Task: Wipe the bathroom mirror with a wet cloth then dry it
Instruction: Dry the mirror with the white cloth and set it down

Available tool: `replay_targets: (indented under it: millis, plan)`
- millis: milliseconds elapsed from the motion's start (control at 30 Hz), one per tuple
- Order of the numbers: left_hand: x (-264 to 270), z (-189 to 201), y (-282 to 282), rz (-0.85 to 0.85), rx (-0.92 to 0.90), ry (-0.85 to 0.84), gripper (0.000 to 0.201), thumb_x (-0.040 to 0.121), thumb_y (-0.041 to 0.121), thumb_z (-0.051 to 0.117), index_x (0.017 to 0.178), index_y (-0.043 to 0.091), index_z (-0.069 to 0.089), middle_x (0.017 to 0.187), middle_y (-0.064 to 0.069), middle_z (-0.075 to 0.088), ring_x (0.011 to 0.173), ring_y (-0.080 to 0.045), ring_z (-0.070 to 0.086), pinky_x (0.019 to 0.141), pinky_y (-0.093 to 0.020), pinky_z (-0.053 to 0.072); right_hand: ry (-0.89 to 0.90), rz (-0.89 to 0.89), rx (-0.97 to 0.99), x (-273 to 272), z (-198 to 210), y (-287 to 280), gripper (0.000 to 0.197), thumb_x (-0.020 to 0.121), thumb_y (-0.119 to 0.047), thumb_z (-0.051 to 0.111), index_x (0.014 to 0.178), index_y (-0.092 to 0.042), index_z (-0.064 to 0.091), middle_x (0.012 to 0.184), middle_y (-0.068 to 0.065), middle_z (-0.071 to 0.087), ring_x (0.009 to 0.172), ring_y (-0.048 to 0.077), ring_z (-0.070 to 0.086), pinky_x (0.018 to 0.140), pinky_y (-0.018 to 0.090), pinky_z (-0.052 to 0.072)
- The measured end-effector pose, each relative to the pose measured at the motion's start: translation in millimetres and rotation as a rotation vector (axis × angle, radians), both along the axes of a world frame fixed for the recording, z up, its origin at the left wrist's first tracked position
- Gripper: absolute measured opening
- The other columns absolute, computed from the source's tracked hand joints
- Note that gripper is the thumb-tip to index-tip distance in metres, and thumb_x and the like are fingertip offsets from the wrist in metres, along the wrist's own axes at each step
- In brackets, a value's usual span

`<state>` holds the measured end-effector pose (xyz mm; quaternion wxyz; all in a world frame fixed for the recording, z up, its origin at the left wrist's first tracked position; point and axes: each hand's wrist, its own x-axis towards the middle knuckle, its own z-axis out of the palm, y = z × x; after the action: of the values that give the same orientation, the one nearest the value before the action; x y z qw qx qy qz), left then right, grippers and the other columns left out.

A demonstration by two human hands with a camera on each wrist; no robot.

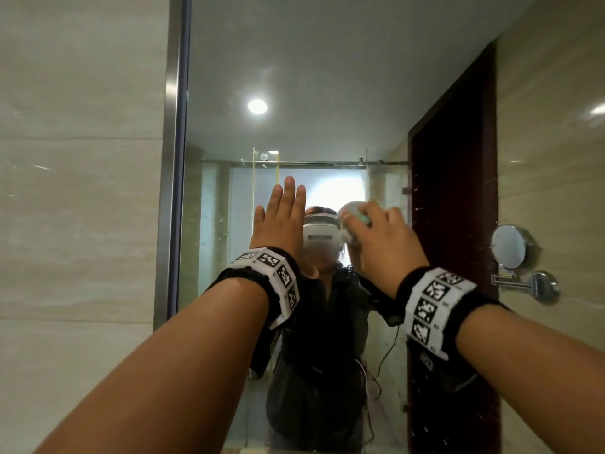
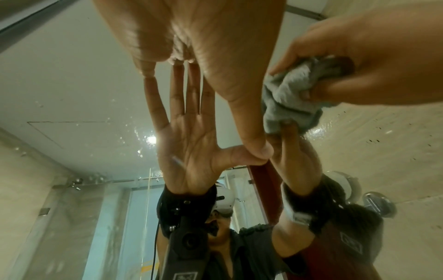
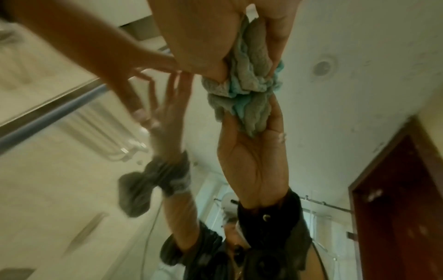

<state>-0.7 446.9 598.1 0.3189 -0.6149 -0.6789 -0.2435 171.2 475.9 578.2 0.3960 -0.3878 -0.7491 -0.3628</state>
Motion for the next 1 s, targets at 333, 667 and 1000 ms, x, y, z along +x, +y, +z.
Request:
replay_targets:
  millis: [333,667,1000]
  plan:
    - [18,8,-8,0.055,0.040,-0.067,0.136,0.058,0.066,0.075,0.147,0.020,-0.015,0.155,-0.003,-0.023,0.143,-0.028,-0.019,0.113,-0.056,-0.002,-0.034,0.102,0.000,16,36,2,0.050,0.084,-0.013,0.061,0.128,-0.033,0.047,0.129,-0.002,0.046,0.112,0.026,0.047,0.088,0.039,0.048]
    - [46,49,15,0.074,0.013,-0.045,0.148,0.056,0.060,0.082,0.143,0.016,-0.030,0.151,-0.008,-0.035,0.142,-0.027,-0.025,0.117,-0.051,0.000,0.193,0.086,0.024,17,113,3,0.041,0.077,-0.010,0.061,0.115,-0.026,0.058,0.112,0.003,0.051,0.100,0.031,0.052,0.079,0.033,0.044]
    - [43,46,16,0.081,0.033,-0.024,0.153,0.050,0.071,0.077,0.142,0.016,-0.031,0.151,-0.005,-0.035,0.142,-0.024,-0.025,0.117,-0.049,0.000,-0.080,0.151,0.062,4,79,1,0.041,0.079,-0.018,0.059,0.117,-0.032,0.052,0.114,-0.006,0.051,0.103,0.023,0.048,0.080,0.034,0.047]
